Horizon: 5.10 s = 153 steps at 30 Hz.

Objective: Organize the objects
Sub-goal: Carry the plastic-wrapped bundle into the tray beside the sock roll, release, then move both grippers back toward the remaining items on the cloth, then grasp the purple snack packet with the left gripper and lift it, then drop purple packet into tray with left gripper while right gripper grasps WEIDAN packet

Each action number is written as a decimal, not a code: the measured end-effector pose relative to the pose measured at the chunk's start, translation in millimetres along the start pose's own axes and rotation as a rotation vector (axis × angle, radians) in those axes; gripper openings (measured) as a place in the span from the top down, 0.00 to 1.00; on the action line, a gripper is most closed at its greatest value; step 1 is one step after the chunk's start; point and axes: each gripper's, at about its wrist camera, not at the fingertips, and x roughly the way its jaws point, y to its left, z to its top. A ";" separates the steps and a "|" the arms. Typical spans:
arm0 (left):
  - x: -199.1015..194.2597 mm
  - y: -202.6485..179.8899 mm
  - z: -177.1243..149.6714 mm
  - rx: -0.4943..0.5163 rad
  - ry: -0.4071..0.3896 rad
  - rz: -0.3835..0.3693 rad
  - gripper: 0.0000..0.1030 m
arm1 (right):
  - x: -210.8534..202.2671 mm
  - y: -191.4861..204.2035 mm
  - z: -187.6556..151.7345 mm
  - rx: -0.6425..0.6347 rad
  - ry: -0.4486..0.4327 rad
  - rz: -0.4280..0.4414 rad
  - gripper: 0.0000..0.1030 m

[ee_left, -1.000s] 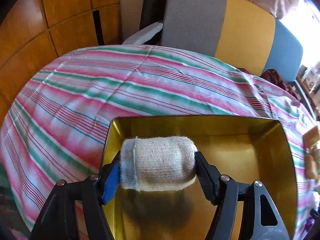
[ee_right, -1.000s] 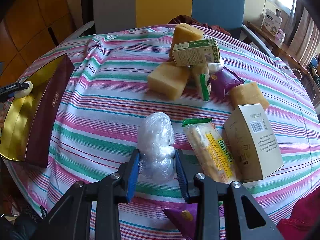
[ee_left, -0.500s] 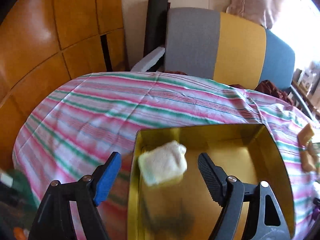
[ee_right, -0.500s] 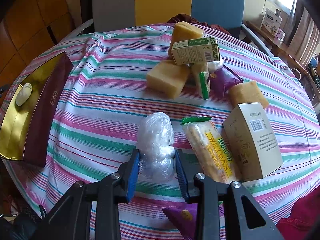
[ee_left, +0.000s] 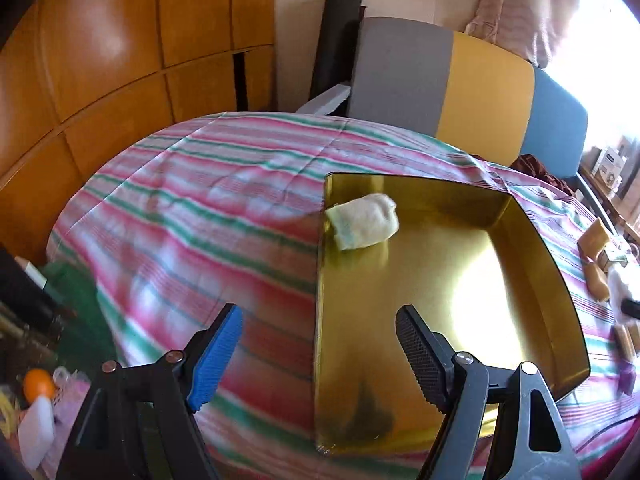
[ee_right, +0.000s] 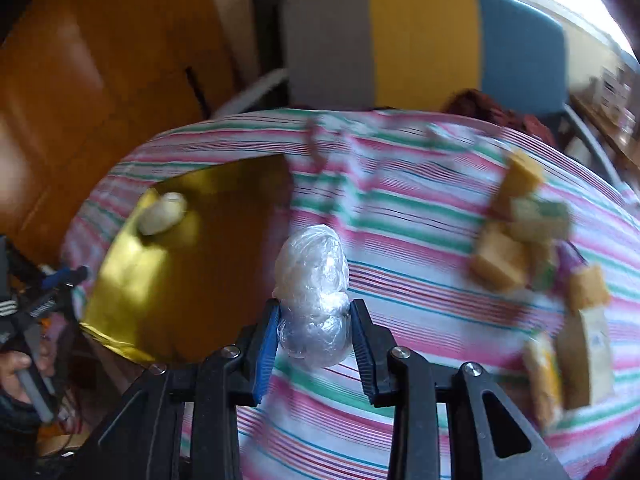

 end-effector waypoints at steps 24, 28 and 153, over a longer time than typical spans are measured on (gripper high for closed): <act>-5.6 51.7 -8.1 -0.128 0.001 0.022 0.23 | 196.4 202.8 70.4 0.023 0.322 0.301 0.54; -7.3 47.9 -8.1 -0.112 -0.011 0.030 0.22 | 175.0 190.5 63.5 0.016 0.281 0.310 0.53; -18.9 -261.0 -56.6 0.541 0.216 -0.804 0.70 | 37.0 -187.1 -60.2 0.182 0.361 -0.294 0.52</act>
